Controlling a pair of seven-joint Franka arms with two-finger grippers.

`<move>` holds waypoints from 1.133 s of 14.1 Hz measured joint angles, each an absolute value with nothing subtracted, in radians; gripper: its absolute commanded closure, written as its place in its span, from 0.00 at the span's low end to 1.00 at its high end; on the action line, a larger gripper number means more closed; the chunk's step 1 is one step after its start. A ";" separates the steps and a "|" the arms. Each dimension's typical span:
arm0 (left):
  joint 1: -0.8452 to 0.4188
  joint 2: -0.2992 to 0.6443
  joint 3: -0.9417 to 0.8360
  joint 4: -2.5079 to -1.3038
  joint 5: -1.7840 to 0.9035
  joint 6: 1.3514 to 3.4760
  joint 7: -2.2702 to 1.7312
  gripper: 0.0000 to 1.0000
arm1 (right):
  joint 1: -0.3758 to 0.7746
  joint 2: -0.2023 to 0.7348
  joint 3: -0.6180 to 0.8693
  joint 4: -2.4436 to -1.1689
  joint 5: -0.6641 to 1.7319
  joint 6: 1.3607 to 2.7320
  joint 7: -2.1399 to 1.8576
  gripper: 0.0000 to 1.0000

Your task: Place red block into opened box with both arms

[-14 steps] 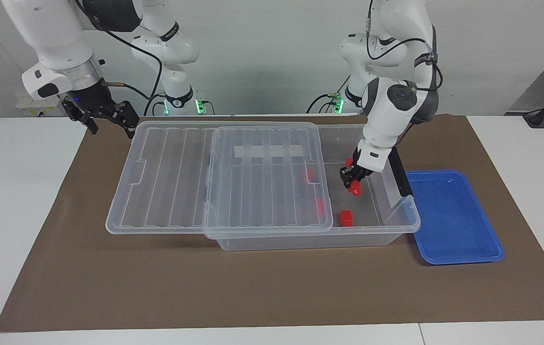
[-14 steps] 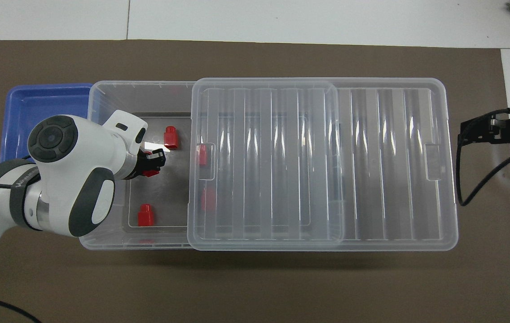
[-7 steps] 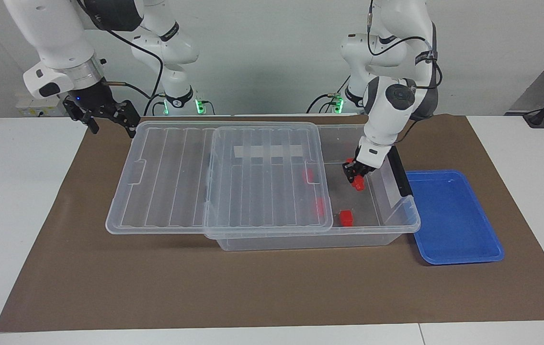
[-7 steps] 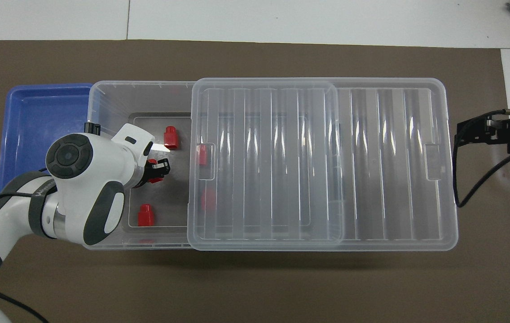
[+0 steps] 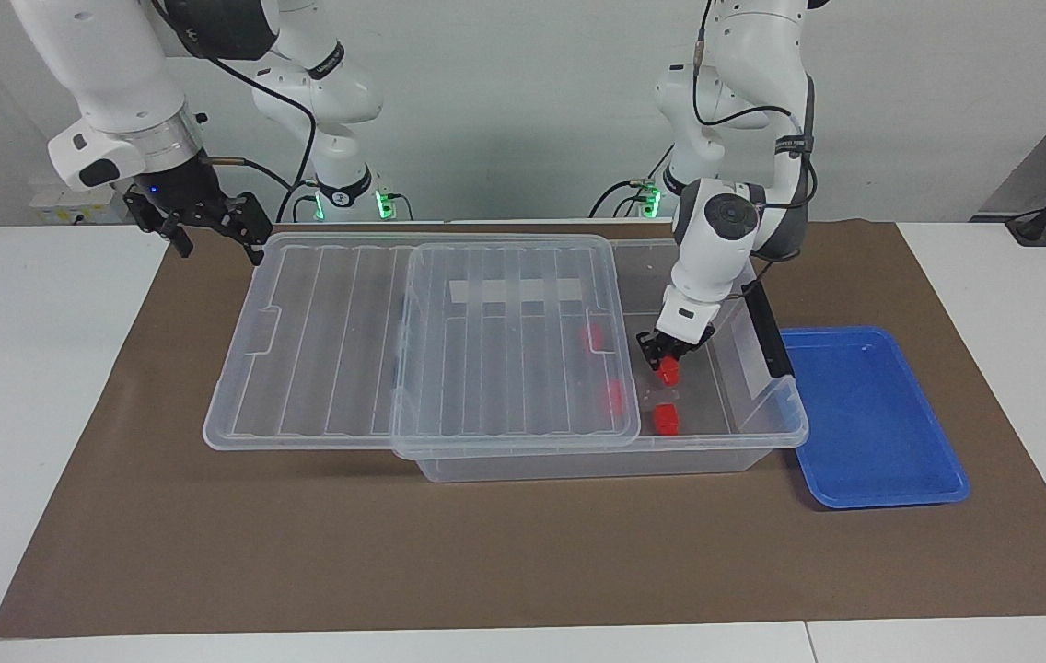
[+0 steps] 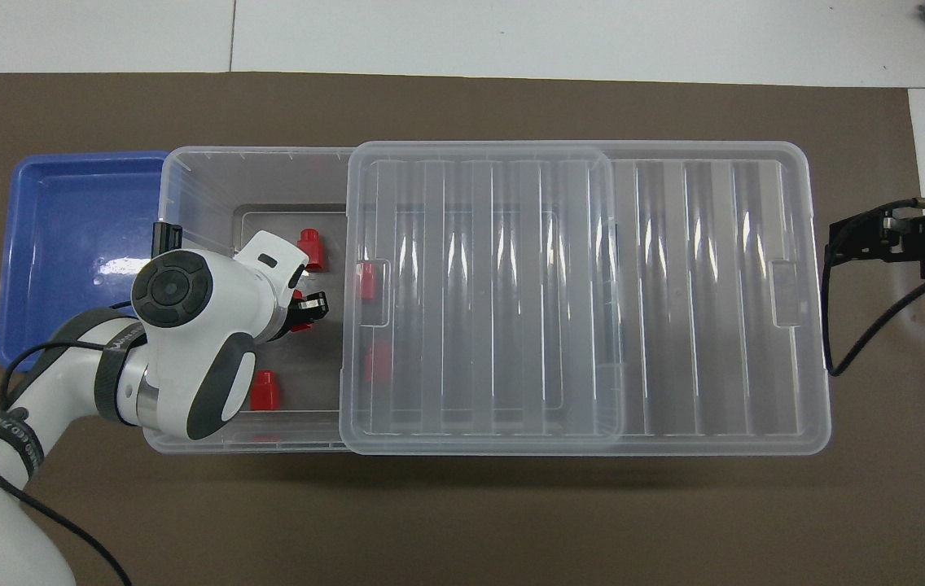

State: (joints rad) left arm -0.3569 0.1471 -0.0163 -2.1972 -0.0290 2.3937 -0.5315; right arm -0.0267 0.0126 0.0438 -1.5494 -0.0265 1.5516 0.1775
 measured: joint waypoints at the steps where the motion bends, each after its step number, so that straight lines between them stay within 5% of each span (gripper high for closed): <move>1: -0.357 0.155 -0.016 -2.197 -0.017 2.398 -0.531 1.00 | -0.028 0.012 0.044 -1.550 -0.026 1.552 0.177 0.00; 3: -0.357 0.166 -0.016 -2.197 -0.009 2.403 -0.531 1.00 | -0.029 0.011 0.044 -1.559 -0.026 1.571 0.177 0.12; 6: -0.357 0.165 -0.016 -2.197 -0.005 2.404 -0.531 0.96 | -0.033 0.008 0.044 -1.585 -0.026 1.631 0.177 0.64; 7: -0.357 0.165 -0.016 -2.196 -0.005 2.404 -0.531 0.64 | -0.035 0.005 0.043 -1.596 -0.026 1.646 0.177 0.96; 8: -0.357 0.165 -0.016 -2.196 -0.005 2.404 -0.531 0.49 | -0.037 -0.001 0.043 -1.617 -0.026 1.673 0.177 1.00; 13: -0.358 0.164 -0.014 -2.174 -0.004 2.368 -0.531 0.42 | -0.070 -0.049 0.041 -1.796 -0.026 1.847 0.166 1.00; 16: -0.357 0.148 -0.003 -2.050 -0.004 2.178 -0.529 0.34 | -0.102 -0.050 0.039 -1.861 -0.026 1.915 0.158 1.00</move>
State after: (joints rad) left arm -0.3571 0.1483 -0.0030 -2.0502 -0.0036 2.1781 -0.5288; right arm -0.1025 -0.0497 0.0387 -1.8614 -0.0261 1.9151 0.1579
